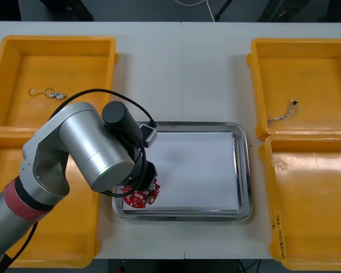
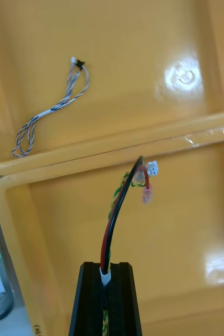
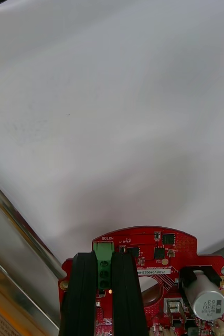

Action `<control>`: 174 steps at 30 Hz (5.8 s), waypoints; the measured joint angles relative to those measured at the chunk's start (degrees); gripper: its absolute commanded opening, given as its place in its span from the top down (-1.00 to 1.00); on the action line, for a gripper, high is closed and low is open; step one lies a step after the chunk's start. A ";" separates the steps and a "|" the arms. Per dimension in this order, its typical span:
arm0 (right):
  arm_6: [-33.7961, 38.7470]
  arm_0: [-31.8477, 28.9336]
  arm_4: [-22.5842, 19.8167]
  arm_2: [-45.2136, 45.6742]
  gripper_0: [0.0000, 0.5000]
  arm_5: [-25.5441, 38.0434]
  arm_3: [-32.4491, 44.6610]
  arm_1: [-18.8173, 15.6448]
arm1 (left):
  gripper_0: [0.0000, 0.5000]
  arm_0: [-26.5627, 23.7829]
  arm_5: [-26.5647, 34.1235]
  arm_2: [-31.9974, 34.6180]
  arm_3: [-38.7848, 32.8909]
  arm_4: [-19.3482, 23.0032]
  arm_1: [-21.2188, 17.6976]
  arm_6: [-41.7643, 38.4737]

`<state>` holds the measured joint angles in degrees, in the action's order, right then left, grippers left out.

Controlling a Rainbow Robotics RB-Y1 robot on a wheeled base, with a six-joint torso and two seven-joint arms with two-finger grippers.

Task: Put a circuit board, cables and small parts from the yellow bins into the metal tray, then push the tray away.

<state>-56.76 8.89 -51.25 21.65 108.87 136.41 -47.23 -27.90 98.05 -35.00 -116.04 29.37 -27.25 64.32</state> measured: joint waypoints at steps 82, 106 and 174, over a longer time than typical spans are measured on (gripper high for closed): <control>-16.30 19.71 -5.06 -34.72 1.00 -4.94 -0.95 -1.34 | -1.00 -5.99 11.48 17.62 -1.83 7.42 0.00 -5.59; -38.35 32.05 -4.90 -54.10 1.00 -5.44 -8.63 4.11 | -1.00 -7.73 11.56 33.05 3.96 8.23 -7.64 -5.60; -44.38 28.53 19.38 -77.01 -1.00 -17.00 -20.88 14.06 | -1.00 -18.72 2.43 42.03 40.44 0.18 -10.52 -4.13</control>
<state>-101.14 37.43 -31.87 -55.37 91.88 115.53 -33.17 -46.62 100.47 7.03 -75.60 29.55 -37.77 60.19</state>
